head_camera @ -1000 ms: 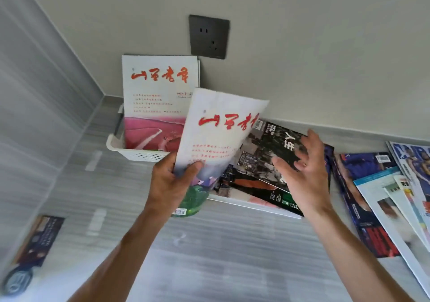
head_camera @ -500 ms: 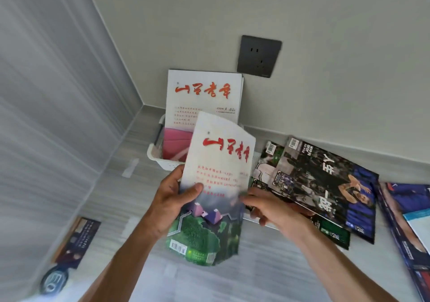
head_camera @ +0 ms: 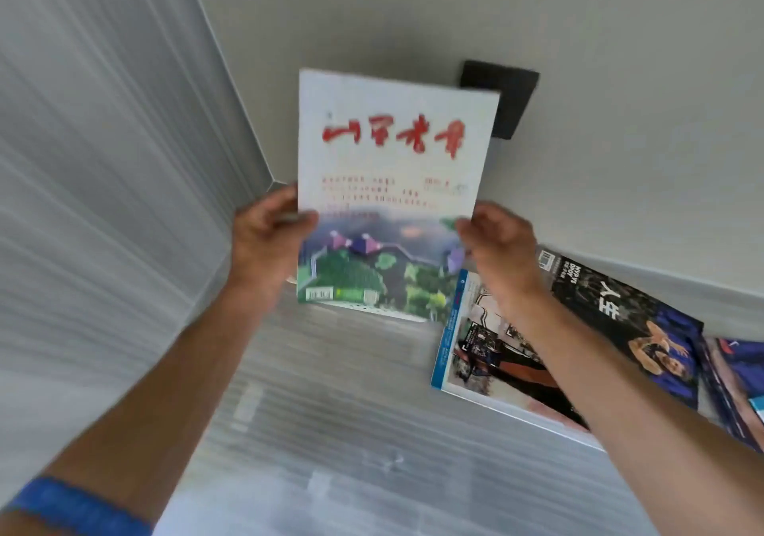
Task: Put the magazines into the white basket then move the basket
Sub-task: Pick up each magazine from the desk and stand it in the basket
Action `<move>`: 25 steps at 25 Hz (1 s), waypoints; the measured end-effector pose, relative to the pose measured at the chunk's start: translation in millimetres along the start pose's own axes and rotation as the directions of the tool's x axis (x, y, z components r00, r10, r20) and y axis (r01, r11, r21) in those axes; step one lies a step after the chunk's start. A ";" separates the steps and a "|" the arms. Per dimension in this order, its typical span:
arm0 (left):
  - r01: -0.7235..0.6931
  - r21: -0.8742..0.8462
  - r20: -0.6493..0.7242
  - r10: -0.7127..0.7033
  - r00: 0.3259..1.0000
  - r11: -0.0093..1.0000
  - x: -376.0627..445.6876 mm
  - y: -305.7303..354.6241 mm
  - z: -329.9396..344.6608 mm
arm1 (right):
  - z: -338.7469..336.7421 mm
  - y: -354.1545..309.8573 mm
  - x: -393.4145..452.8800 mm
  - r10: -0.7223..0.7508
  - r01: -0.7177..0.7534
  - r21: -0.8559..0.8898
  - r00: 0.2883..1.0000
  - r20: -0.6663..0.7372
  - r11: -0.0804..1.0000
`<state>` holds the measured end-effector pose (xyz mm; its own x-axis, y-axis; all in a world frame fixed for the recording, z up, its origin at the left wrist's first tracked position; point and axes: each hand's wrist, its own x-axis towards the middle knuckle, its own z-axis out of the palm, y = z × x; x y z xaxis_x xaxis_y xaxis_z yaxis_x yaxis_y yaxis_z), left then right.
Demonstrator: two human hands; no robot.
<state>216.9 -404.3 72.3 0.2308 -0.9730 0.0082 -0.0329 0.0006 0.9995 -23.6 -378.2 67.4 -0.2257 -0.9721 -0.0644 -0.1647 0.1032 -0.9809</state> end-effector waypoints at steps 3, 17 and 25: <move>-0.075 0.073 -0.071 0.081 0.994 0.994 57.1 23.9 0.6 | 11.6 -33.3 44.1 -0.123 0.128 0.058 0.988 -0.089 0.990; 0.213 0.545 -0.198 -0.122 0.973 0.811 47.0 -59.8 2.2 | 14.3 66.6 63.4 0.178 -0.205 -0.176 0.971 -0.159 0.963; 0.090 0.592 0.302 -0.324 0.897 0.801 -162.7 -126.4 75.3 | -57.0 159.6 -98.8 -0.131 0.161 -0.716 0.987 0.097 0.680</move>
<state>110.3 -263.5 -57.8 -0.0763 -0.9424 -0.3258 -0.5816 -0.2234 0.7822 -82.3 -253.7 -72.4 -0.1080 -0.9930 0.0476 -0.8355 0.0647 -0.5457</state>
